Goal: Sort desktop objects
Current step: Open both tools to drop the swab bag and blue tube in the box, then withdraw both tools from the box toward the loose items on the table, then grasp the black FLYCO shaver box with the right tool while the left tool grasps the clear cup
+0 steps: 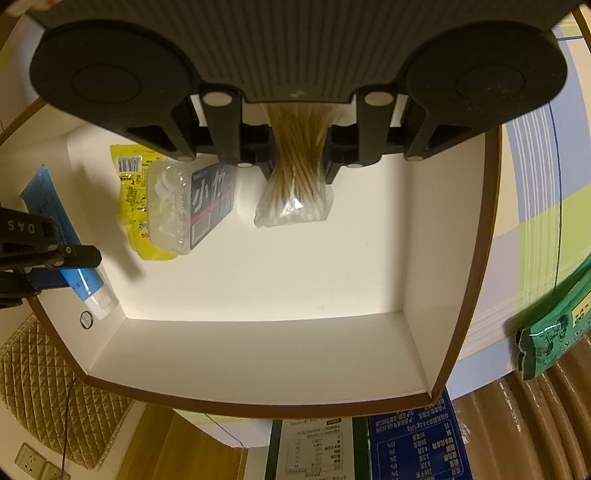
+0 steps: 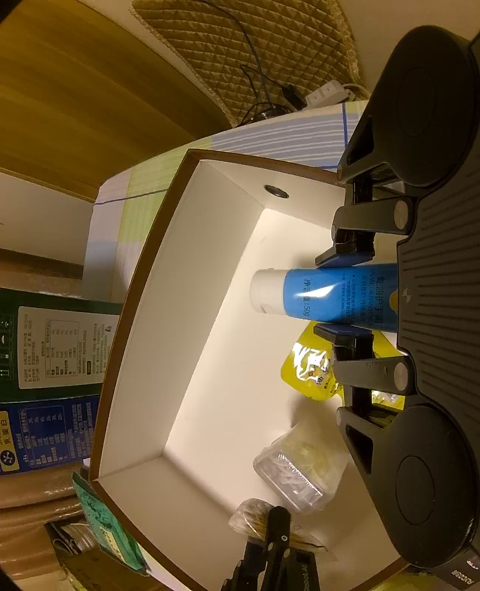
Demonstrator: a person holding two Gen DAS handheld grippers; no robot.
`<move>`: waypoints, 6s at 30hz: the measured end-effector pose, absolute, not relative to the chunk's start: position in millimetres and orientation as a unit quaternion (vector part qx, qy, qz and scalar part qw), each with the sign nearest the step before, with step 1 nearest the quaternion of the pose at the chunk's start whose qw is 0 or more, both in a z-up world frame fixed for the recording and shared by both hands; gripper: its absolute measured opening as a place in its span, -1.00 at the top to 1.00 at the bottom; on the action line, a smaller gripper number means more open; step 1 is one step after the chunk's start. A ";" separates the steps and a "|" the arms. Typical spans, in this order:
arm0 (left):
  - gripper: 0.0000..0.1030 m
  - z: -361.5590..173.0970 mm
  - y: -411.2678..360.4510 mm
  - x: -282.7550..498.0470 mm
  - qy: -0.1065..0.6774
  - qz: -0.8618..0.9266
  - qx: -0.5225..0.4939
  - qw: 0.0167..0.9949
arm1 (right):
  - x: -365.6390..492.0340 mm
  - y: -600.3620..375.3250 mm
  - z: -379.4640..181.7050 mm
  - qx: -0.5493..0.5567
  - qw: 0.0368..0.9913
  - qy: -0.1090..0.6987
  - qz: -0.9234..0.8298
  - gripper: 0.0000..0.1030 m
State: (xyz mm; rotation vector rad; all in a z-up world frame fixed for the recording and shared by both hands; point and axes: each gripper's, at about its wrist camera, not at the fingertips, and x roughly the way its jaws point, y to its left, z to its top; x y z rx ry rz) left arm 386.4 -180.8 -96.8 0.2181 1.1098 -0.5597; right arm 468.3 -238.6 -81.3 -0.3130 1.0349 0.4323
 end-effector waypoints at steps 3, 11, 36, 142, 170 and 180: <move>0.54 -98.3 -180.5 386.5 0.520 -0.253 0.108 0.809 | 468.5 -239.2 -80.4 -0.146 0.835 0.490 0.206 0.44; 0.34 -95.6 -176.0 384.0 0.518 -0.251 0.108 0.810 | 469.4 -240.1 -79.0 -0.144 0.832 0.493 0.208 0.43; -0.21 -66.4 -164.0 357.6 0.490 -0.255 0.094 0.828 | 447.5 -243.4 -52.5 -0.119 0.840 0.470 0.241 -0.68; -0.82 -100.9 3.9 155.0 0.531 -0.151 0.039 0.833 | 231.0 -176.6 -121.2 -0.212 0.729 0.451 0.470 -0.73; -0.64 -122.1 -37.5 202.3 0.508 -0.228 0.109 0.824 | 223.3 -298.9 -118.7 -0.179 0.771 0.502 0.348 -0.55; -0.09 -141.8 -42.4 214.3 0.523 -0.239 0.114 0.810 | 239.2 -332.1 -117.7 -0.146 0.797 0.512 0.286 -0.55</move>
